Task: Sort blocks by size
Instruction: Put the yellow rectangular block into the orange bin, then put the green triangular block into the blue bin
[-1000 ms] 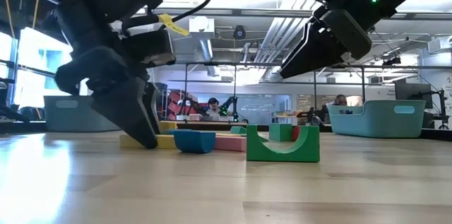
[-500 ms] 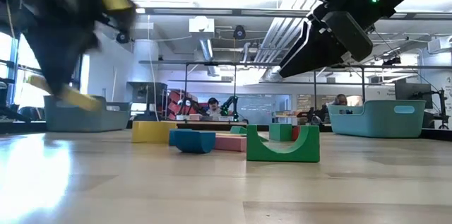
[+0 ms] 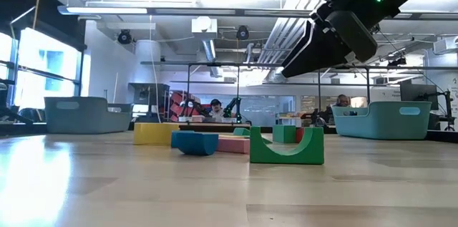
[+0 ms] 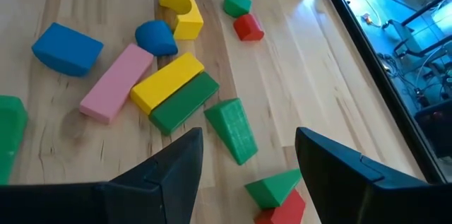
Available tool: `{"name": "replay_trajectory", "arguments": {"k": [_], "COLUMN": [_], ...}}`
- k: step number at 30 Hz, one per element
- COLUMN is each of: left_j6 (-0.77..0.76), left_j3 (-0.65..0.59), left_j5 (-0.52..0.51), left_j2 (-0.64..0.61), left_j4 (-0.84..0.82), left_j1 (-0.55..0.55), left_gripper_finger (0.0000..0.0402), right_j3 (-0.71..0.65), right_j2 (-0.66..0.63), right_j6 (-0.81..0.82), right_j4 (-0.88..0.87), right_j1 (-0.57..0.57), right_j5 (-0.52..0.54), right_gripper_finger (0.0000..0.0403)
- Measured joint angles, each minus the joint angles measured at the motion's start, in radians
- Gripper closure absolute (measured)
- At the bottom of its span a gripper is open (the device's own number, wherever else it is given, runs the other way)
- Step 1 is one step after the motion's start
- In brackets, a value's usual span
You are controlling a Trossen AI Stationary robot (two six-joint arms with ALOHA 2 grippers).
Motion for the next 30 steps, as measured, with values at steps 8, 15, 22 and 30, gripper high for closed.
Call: {"name": "replay_trajectory", "arguments": {"k": [8, 15, 22, 30], "left_j6": [-0.145, -0.173, -0.168, -0.025], "left_j3": [-0.125, -0.164, -0.165, -0.154], "left_j5": [0.009, 0.015, 0.022, 0.205], "left_j2": [-0.013, -0.013, -0.013, -0.058], "left_j4": [0.140, 0.152, 0.147, 0.042], "left_j1": [-0.059, -0.064, -0.066, -0.055], "left_gripper_finger": [0.0339, 0.0328, 0.0265, 0.0204], "right_j3": [0.000, 0.000, 0.000, 0.000], "right_j2": [0.000, 0.000, 0.000, 0.000], "right_j6": [-0.014, -0.014, -0.014, -0.017], "right_j4": [0.001, 0.006, 0.012, 0.013], "right_j1": [0.000, 0.000, 0.000, 0.000], "right_j5": [0.000, 0.000, 0.000, -0.002], "right_gripper_finger": [0.0181, 0.0181, 0.0181, 0.0181]}}
